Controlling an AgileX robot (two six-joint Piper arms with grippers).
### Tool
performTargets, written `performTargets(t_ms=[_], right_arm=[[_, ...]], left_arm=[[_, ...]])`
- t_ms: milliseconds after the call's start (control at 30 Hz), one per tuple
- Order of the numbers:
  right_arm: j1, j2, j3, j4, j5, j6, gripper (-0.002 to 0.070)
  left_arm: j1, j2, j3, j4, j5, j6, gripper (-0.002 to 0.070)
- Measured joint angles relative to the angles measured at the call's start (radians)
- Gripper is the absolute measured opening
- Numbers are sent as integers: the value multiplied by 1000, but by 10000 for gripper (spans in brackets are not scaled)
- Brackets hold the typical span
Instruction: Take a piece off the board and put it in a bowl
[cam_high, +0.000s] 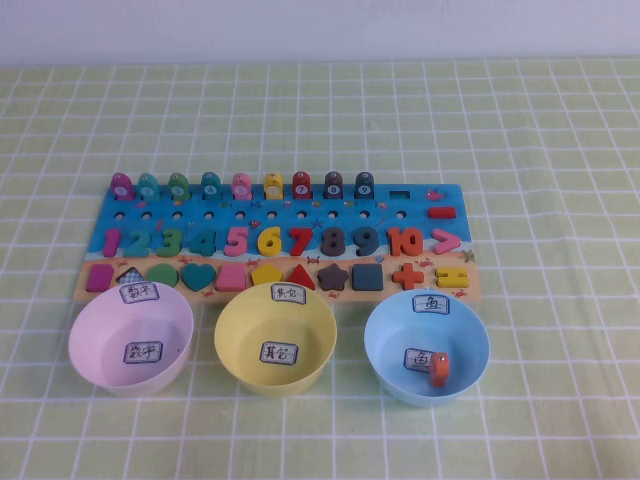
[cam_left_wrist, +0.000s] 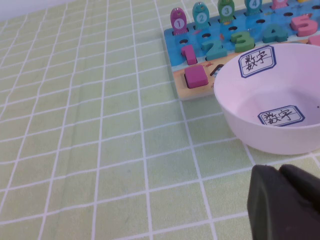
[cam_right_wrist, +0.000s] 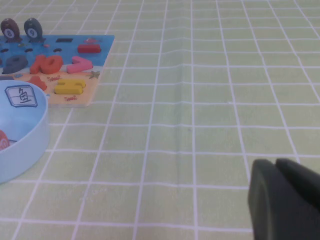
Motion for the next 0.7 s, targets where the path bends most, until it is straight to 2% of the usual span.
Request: performTargets(t_ms=[433, 567, 700], right_arm=[[0, 0, 0, 36, 0, 0, -17], [0, 0, 0, 189, -12, 0, -17], [0, 0, 0, 482, -66, 0, -17]], left_arm=[[0, 0, 0, 0, 0, 0, -5], [0, 0, 0, 0, 0, 0, -5], [0, 0, 0, 0, 0, 0, -5]])
